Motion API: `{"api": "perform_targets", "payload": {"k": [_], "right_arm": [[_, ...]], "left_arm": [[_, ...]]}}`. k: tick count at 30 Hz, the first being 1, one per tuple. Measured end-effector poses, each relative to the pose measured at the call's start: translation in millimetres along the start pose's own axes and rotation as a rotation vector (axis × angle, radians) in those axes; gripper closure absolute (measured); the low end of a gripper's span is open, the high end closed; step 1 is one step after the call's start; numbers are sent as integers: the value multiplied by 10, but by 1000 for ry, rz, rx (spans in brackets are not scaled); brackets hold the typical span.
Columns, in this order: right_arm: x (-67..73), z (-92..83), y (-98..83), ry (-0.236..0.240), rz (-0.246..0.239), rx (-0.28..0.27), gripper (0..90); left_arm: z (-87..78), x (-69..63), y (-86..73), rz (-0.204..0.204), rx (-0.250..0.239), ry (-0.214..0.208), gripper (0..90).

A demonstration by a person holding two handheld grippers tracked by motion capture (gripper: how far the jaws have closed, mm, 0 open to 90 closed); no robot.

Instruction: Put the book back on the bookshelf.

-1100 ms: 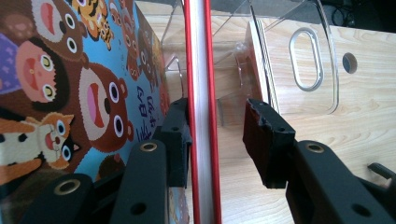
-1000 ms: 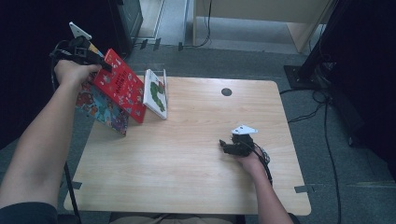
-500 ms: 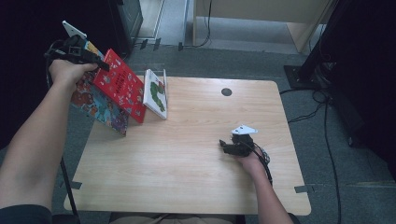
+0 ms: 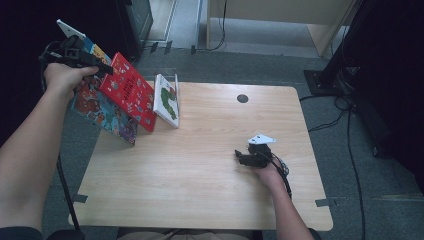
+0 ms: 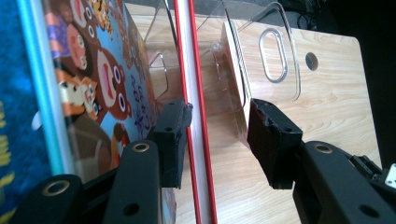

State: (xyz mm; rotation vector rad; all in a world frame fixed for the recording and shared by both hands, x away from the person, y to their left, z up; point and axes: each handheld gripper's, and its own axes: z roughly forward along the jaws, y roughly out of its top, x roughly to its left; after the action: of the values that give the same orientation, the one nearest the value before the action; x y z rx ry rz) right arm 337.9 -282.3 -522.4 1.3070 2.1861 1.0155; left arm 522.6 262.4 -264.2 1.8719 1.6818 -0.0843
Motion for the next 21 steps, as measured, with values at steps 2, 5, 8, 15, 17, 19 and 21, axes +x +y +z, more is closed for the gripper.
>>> {"api": "perform_targets", "payload": {"k": [2,5,8,15,17,19,21], "right_arm": [[2,0,0,0,1,0,307],[4,0,0,3,1,1,306],[4,0,0,2,1,1,306],[5,2,0,3,-2,-2,300],[9,1,-2,3,1,-1,297],[9,1,-2,4,0,-1,296],[9,2,-2,4,0,-1,296]], "left_arm": [[-31,-2,-14,4,-2,-3,578],[-69,-13,-35,14,-5,-6,574],[-107,-31,-54,23,-6,-19,564],[-182,-77,-114,44,-20,-33,542],[-191,-98,-140,50,-25,-45,535],[-193,-133,-172,63,-26,-58,533],[-186,-169,-206,74,-30,-75,529]]}}
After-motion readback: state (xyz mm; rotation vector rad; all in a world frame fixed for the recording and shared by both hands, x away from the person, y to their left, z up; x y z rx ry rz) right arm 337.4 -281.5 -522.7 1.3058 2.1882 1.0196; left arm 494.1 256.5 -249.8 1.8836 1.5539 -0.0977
